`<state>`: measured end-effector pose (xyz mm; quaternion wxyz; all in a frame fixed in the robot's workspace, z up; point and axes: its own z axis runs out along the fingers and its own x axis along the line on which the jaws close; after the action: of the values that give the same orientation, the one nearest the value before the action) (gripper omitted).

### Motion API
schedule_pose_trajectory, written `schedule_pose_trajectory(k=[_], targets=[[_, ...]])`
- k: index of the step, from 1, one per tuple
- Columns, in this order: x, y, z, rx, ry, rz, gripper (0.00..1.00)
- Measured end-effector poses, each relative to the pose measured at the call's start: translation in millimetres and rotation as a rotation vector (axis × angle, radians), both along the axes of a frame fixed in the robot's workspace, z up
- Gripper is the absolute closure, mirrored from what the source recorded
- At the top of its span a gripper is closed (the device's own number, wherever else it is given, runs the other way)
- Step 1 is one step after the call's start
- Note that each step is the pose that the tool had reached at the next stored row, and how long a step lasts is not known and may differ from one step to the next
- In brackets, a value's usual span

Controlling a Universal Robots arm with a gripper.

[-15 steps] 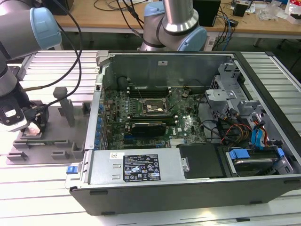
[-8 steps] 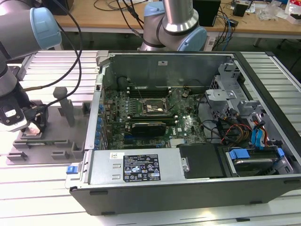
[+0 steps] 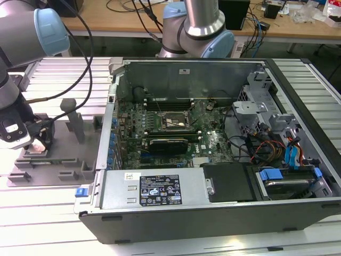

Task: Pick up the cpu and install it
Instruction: 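Pick up the cpu and move it towards the insertion slot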

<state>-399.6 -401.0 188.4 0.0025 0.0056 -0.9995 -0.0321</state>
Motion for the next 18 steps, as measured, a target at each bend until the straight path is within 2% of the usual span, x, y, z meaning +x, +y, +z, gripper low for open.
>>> schedule_pose_trajectory(k=[6,13,17,18], targets=[[0.0,0.0,7.2,0.0,0.0,0.0,0.45],[0.0,0.0,8.1,-0.0001,0.0002,0.0,0.45],[0.0,0.0,20.5,0.0,0.0,0.0,0.45],[0.0,0.0,26.3,0.0,0.0001,0.0,0.45]])
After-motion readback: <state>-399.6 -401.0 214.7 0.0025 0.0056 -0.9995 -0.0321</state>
